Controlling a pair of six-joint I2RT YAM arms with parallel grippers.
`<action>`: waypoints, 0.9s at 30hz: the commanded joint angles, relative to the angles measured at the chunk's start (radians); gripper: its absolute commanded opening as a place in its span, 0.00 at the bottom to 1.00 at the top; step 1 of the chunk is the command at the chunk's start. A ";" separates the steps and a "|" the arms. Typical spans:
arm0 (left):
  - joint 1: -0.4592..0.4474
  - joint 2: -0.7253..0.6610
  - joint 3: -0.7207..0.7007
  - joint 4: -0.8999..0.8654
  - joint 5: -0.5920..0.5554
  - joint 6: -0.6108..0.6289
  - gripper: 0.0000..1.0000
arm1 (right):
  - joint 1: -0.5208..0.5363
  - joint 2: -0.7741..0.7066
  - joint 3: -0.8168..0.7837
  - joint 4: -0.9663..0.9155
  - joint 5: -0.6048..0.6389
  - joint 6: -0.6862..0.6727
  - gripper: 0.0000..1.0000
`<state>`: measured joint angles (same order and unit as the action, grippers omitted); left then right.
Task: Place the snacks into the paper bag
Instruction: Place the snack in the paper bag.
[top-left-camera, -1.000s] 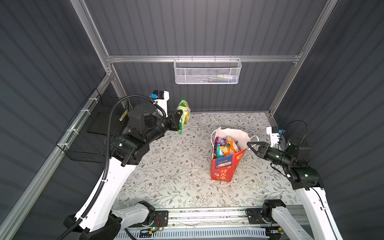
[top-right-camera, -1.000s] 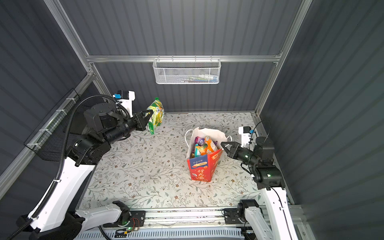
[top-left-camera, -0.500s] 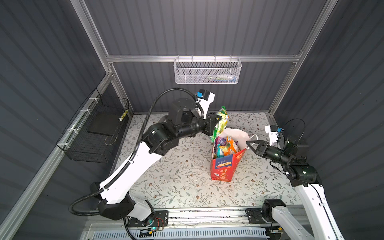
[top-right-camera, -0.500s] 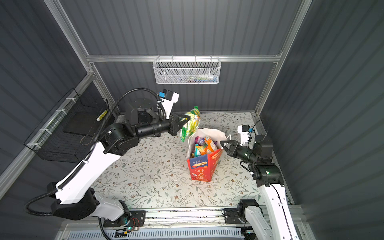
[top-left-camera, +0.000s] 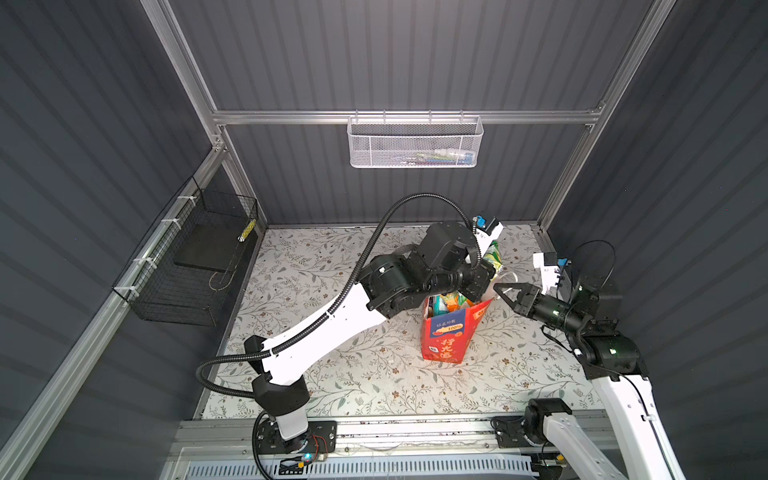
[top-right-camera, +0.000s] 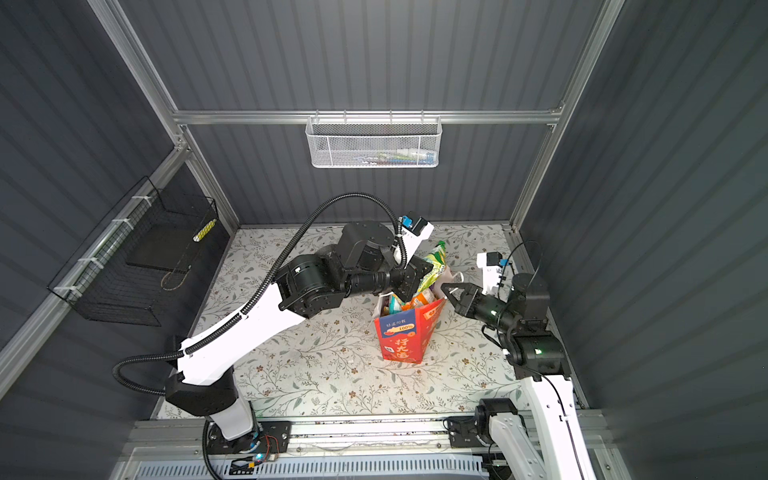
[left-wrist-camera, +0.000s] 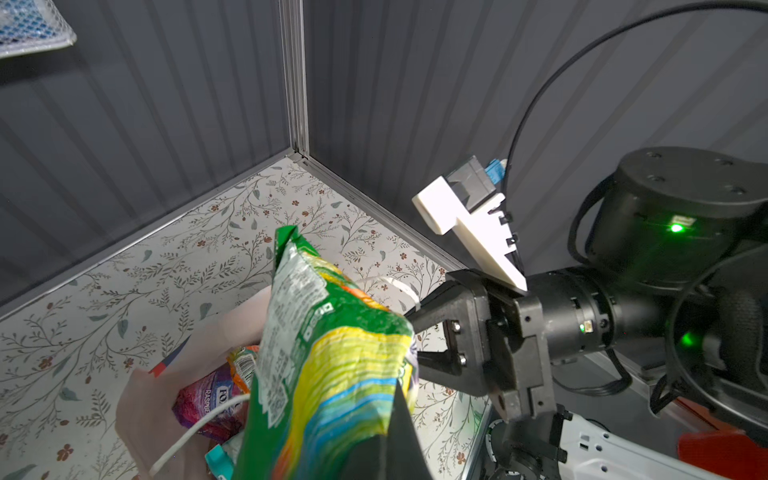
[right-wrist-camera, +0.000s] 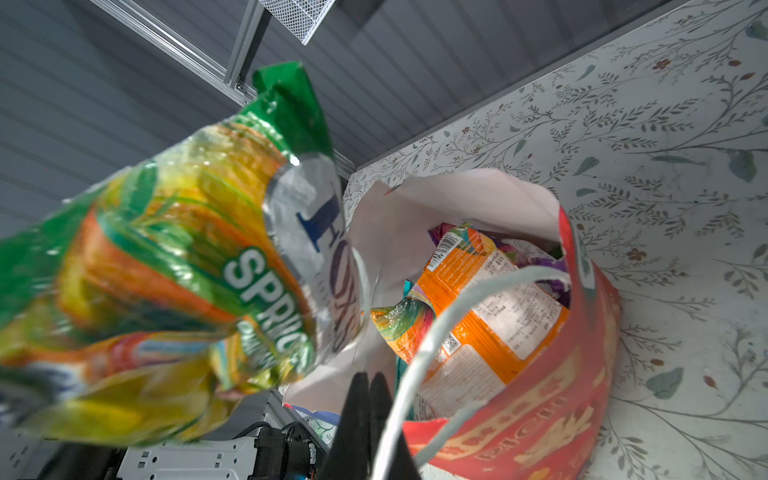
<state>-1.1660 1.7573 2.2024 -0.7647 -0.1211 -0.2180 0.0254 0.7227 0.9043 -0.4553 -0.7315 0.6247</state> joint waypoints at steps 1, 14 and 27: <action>-0.004 -0.038 0.108 0.029 -0.115 0.073 0.00 | 0.002 -0.015 0.000 -0.005 -0.004 -0.011 0.03; -0.004 -0.038 0.143 0.065 -0.130 0.134 0.00 | 0.003 -0.022 0.008 -0.010 0.000 -0.016 0.03; -0.001 0.074 0.058 0.028 -0.196 0.162 0.00 | 0.002 -0.067 0.030 -0.073 -0.006 -0.040 0.03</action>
<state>-1.1702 1.8252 2.2711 -0.7414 -0.2752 -0.0956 0.0254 0.6807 0.9035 -0.5098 -0.7258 0.6067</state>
